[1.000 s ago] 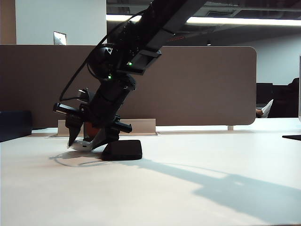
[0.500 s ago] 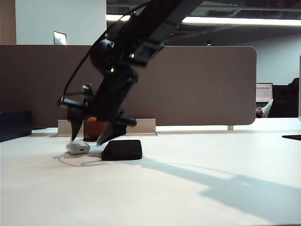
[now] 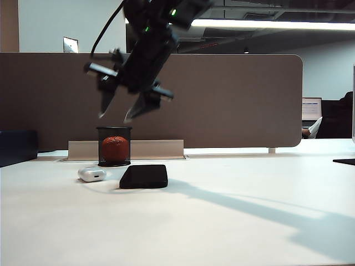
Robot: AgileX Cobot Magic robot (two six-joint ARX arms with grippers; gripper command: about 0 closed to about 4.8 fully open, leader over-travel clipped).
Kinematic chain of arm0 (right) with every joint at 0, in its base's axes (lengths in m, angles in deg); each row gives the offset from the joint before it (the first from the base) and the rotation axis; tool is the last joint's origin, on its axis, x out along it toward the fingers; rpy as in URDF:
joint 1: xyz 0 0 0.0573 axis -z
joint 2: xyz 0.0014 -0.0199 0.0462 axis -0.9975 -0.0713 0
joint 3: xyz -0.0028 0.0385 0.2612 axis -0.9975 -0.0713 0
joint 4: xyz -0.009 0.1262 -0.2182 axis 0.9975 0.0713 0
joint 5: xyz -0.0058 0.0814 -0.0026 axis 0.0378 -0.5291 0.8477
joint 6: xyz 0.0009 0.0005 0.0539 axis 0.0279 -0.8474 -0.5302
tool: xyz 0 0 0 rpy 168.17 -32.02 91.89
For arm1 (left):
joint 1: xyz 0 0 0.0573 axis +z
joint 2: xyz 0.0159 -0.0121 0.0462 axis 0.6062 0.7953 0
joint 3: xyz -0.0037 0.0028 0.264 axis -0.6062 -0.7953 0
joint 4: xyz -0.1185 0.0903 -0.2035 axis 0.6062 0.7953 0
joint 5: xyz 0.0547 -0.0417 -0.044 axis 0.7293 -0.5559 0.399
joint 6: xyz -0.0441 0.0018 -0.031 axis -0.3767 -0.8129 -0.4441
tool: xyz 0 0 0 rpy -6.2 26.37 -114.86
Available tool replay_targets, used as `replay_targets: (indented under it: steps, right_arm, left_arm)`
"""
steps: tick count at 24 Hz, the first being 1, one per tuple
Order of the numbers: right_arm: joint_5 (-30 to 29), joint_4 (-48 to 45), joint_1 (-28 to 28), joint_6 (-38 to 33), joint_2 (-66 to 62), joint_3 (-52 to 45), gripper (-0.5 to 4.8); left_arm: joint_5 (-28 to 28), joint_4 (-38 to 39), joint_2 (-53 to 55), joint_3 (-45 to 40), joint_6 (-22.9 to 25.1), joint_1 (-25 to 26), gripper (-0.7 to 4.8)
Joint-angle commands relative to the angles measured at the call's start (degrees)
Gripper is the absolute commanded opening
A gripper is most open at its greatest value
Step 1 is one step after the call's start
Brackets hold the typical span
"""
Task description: Find the wireless headphone case on the desktop and place it on the left side of the phone.
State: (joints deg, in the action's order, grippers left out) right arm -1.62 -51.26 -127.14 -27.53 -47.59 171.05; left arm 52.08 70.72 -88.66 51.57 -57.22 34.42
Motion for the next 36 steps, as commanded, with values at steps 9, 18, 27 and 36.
replay_targets:
  steps: [9, 18, 27, 36]
  right_arm:
    - [0.55, 6.47, 8.48, 5.11, 13.07, 0.26, 1.9]
    - [1.27, 12.35, 15.47, 14.45, 25.49, 0.24, -0.08]
    - [2.32, 16.63, 27.71, 14.69, 37.18, 0.22, -0.08]
    - [2.49, 20.41, 38.36, 14.78, 44.96, -0.22, -0.08]
  left_arm:
    - [-0.07, -0.74, 0.02, 0.15, -0.15, 0.11, -0.05]
    - [-0.07, -0.76, 0.04, 0.15, -0.13, 0.11, -0.05]
    - [0.35, -0.76, 0.04, 0.15, -0.13, 0.11, -0.06]
    - [4.28, -0.74, 0.04, 0.15, -0.15, 0.11, -0.06]
